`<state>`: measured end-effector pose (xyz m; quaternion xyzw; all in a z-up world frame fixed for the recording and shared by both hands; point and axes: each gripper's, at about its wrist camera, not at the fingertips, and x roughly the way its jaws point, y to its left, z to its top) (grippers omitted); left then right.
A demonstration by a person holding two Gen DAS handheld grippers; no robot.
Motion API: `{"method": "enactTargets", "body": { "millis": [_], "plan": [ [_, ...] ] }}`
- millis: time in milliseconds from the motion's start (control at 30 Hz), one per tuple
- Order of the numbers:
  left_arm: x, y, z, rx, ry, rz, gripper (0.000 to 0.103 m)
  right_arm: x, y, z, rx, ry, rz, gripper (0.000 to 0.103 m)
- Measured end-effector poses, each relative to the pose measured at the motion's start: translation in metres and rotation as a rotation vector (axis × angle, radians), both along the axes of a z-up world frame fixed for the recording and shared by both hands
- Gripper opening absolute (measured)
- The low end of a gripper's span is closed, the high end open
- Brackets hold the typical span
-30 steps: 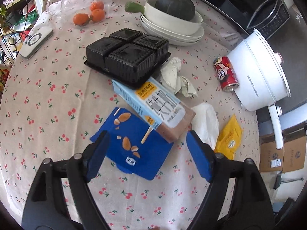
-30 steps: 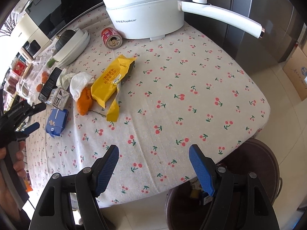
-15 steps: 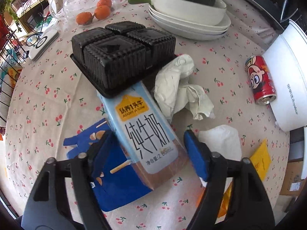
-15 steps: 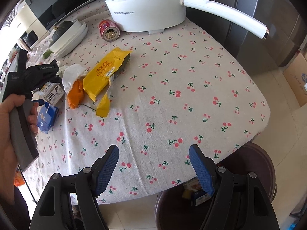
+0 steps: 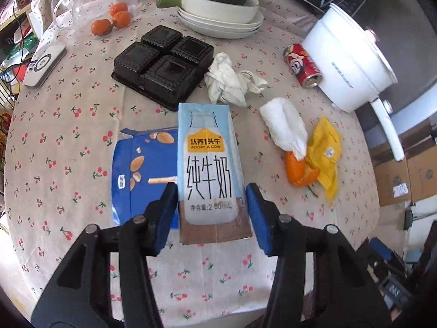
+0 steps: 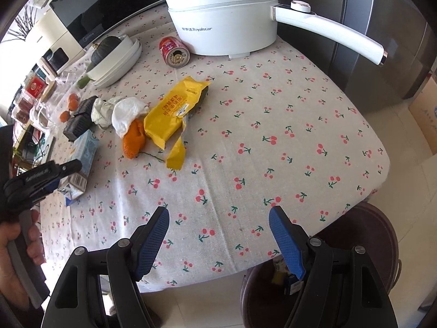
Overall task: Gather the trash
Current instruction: 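Grasp the white milk carton with the left tool and lift it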
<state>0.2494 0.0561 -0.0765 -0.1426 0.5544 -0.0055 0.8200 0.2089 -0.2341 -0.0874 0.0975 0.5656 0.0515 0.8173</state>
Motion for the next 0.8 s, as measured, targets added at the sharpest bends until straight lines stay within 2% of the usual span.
{"method": "enactTargets", "body": {
  "millis": [133,267,400,533,600,667,800],
  "plan": [
    [-0.034,0.013,0.016,-0.024,-0.046,-0.062,0.053,-0.003,0.011,0.004,0.009,-0.012,0.014,0.077],
    [-0.061,0.024,0.03,-0.001,-0.1,-0.102,0.053,-0.006,0.026,0.005,0.011,-0.021,0.033,0.077],
    [-0.076,0.044,0.035,0.018,-0.117,-0.075,0.053,-0.006,0.046,0.005,0.012,-0.032,0.074,0.077],
    [-0.085,0.062,0.024,0.049,-0.089,-0.045,0.053,0.002,0.065,0.005,0.028,-0.068,0.119,0.077],
    [-0.087,0.066,0.018,0.058,-0.07,-0.038,0.053,0.01,0.075,0.003,0.055,-0.087,0.138,0.073],
    [-0.089,0.069,0.015,0.061,-0.06,-0.037,0.053,0.018,0.085,-0.001,0.072,-0.097,0.156,0.063],
    [-0.092,0.069,0.018,0.055,-0.069,-0.058,0.053,0.036,0.106,-0.019,0.119,-0.07,0.162,0.052]
  ]
}}
